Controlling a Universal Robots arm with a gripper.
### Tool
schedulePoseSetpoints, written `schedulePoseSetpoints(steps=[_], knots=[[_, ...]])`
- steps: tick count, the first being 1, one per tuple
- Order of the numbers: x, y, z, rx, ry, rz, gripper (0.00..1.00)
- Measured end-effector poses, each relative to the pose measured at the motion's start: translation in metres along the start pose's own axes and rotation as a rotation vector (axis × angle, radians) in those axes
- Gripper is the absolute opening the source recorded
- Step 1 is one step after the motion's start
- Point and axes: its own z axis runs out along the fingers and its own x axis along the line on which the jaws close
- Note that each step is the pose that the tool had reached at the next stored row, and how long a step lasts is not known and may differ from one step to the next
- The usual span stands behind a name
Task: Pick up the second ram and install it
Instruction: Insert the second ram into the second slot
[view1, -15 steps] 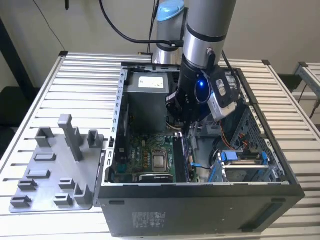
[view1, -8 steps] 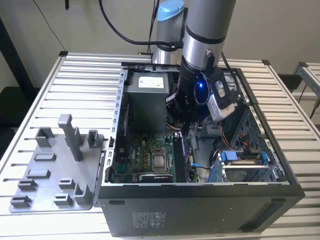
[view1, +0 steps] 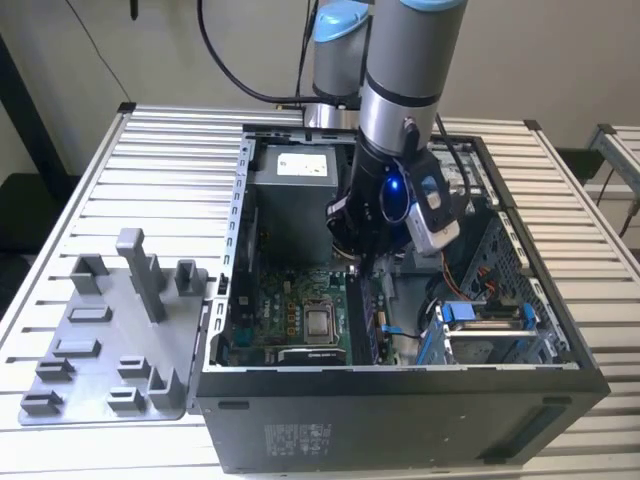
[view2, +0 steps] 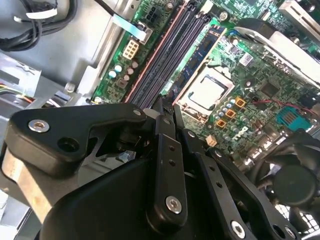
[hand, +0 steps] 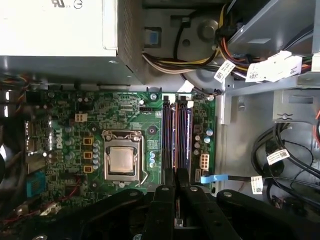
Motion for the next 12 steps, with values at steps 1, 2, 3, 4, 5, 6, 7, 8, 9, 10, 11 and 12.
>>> schedulePoseSetpoints(steps=[1, 2, 3, 4, 5, 6, 7, 8, 9, 10, 11, 12], knots=[[0.0002, 0.0, 0.0015, 0.0, 0.0, 0.006, 0.14], [0.0003, 0.0, 0.0029, -0.0001, -0.0001, 0.011, 0.14], [0.0004, -0.0001, 0.0043, -0.0001, -0.0001, 0.017, 0.14], [0.0005, -0.0001, 0.0059, -0.0002, -0.0001, 0.022, 0.14], [0.0006, -0.0001, 0.0075, -0.0002, -0.0001, 0.027, 0.14], [0.0006, -0.0002, 0.0099, -0.0002, 0.0, 0.033, 0.14], [0.0006, -0.0002, 0.0103, -0.0002, 0.0, 0.035, 0.14], [0.0007, -0.0002, 0.0102, 0.0, 0.0, 0.035, 0.14], [0.0006, -0.0002, 0.0102, 0.0, 0.0, 0.035, 0.14], [0.0006, -0.0002, 0.0103, 0.0, 0.0, 0.035, 0.14], [0.0006, -0.0002, 0.0103, -0.0001, 0.0, 0.035, 0.14], [0.0006, -0.0002, 0.0103, -0.0002, -0.0001, 0.035, 0.14]])
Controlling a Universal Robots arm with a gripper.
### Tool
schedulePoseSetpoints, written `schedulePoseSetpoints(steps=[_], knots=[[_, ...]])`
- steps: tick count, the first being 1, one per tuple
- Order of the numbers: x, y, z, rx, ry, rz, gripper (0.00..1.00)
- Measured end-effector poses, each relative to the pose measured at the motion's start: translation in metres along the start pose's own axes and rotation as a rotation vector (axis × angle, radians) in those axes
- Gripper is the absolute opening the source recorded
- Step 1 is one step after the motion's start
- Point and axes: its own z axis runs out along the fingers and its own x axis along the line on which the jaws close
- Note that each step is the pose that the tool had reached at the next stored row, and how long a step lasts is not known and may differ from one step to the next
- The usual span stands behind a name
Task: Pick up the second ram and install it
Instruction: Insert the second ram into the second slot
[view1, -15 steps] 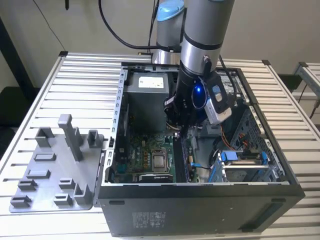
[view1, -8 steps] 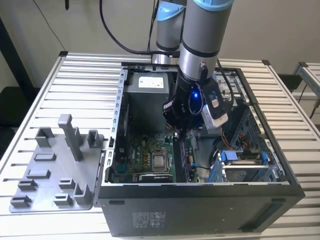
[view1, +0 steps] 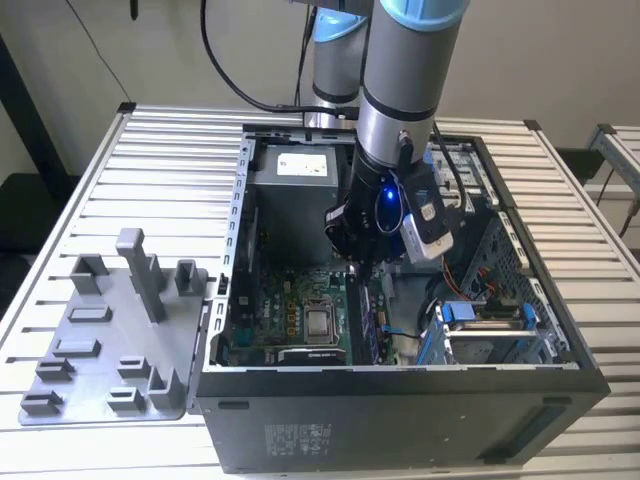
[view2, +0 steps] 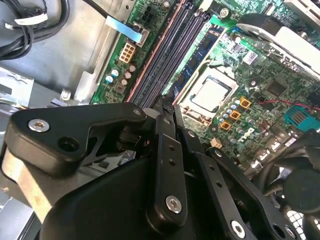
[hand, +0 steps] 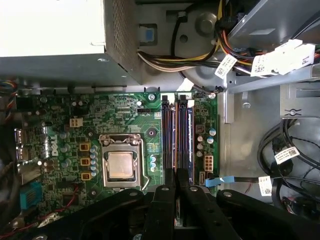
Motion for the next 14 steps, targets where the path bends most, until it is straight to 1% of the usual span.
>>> schedulePoseSetpoints(steps=[14], knots=[[0.0, 0.0, 0.0008, -0.0005, -0.0001, 0.0, 0.14]])
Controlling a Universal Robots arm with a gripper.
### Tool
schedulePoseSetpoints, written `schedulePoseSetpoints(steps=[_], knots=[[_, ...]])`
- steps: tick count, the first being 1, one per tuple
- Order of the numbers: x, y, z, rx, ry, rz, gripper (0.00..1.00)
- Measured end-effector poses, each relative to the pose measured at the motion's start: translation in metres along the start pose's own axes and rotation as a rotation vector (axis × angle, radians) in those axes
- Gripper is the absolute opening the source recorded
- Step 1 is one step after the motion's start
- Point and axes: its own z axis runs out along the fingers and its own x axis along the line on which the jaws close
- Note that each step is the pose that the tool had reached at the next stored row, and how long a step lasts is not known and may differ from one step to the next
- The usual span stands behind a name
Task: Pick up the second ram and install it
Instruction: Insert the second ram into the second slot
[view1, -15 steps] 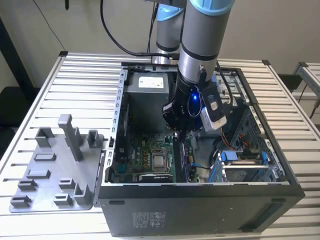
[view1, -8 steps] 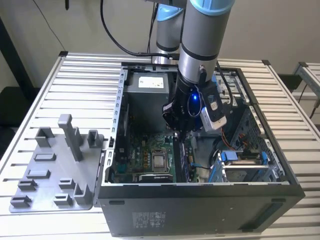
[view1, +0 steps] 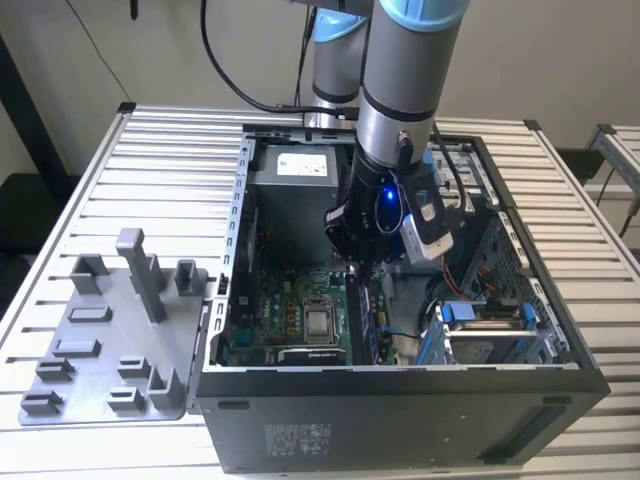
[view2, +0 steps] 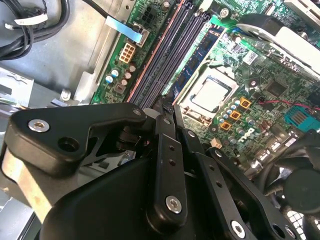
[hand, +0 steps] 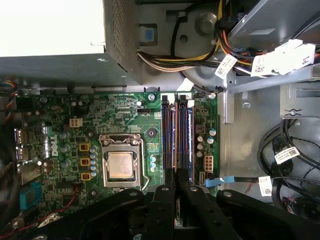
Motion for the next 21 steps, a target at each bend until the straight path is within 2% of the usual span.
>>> schedulePoseSetpoints(steps=[7, 21], knots=[[0.0, -0.0004, 0.0075, 0.0005, 0.0001, 0.003, 0.14], [0.0038, -0.0019, 0.0323, 0.0003, -0.0001, 0.014, 0.14]])
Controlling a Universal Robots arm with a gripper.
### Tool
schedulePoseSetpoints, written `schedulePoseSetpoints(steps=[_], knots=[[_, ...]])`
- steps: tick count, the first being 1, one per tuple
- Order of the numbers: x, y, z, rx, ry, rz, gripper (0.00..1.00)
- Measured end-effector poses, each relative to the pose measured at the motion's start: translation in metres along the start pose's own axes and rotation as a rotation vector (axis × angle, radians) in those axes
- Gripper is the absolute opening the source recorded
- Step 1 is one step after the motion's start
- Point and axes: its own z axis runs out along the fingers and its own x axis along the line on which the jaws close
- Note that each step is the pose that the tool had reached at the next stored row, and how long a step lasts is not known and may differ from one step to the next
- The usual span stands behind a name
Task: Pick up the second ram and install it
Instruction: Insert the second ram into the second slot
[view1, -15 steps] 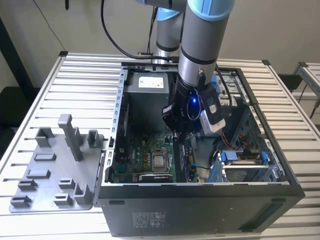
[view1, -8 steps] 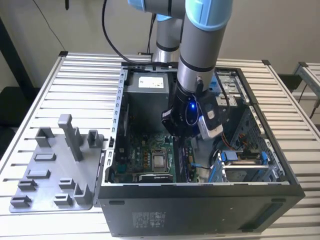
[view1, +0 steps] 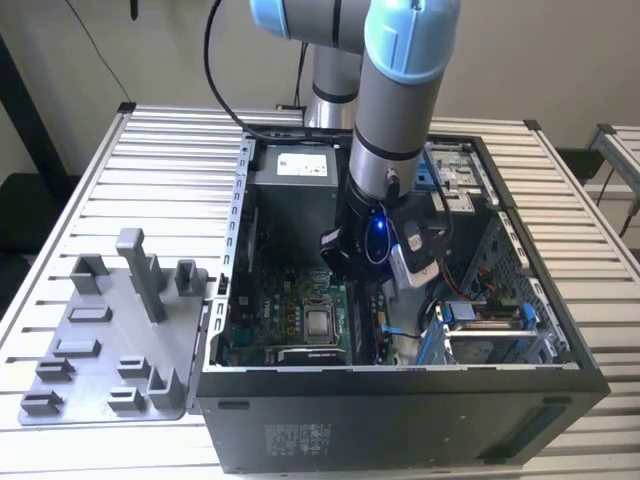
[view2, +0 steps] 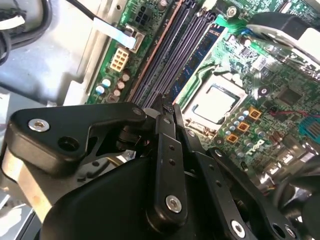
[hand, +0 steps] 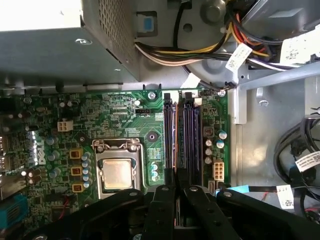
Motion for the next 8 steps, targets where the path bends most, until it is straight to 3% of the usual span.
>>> schedulePoseSetpoints(steps=[8], knots=[[0.0007, -0.0014, 0.0081, -0.001, 0.0002, 0.0, 0.14]])
